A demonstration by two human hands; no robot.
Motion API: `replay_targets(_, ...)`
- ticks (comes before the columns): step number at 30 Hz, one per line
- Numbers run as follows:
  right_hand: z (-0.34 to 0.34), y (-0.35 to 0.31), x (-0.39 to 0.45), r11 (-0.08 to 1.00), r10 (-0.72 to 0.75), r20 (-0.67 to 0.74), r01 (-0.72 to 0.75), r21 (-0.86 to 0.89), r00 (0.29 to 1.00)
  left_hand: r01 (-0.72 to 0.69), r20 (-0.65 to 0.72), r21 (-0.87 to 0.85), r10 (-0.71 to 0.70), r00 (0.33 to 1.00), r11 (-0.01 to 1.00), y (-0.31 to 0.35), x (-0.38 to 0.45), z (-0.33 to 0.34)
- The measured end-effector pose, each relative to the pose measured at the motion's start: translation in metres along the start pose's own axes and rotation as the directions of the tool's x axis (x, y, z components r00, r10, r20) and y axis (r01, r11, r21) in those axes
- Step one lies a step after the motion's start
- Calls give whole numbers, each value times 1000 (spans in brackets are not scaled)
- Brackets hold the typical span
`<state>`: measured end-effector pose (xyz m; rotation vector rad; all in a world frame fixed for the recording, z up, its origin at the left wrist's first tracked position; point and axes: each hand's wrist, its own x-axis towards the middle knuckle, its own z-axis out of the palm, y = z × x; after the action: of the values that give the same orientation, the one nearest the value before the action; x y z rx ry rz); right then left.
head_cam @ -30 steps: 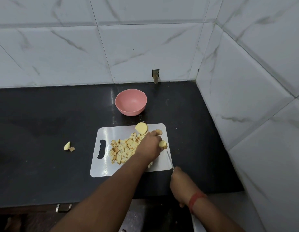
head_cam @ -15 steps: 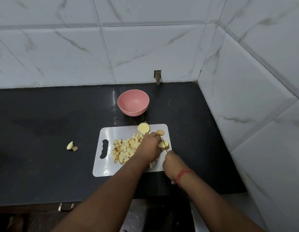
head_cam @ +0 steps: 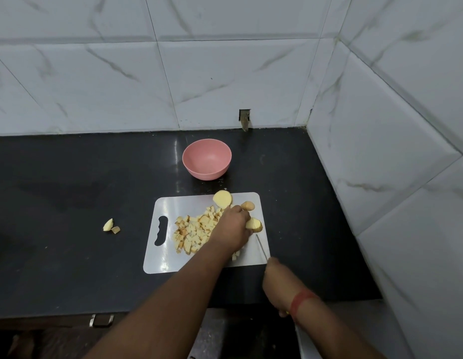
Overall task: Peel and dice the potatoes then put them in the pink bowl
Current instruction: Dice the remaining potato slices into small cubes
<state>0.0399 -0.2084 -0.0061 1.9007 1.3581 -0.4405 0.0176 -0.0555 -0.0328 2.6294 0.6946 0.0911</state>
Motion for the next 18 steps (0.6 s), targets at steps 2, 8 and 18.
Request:
replay_targets(2, 17, -8, 7, 913, 319, -243, -228, 338, 916, -10, 10, 0, 10, 1000, 1000, -1, 1, -2)
replay_targets(8, 21, 2, 53, 596, 802, -476, -430, 678, 362, -1, 72, 65, -3, 997, 998, -4, 1, -6)
replay_targets(18, 2, -10, 87, 454, 869, -372, -225, 862, 327, 14, 76, 43, -17, 997, 999, -4, 1, -5)
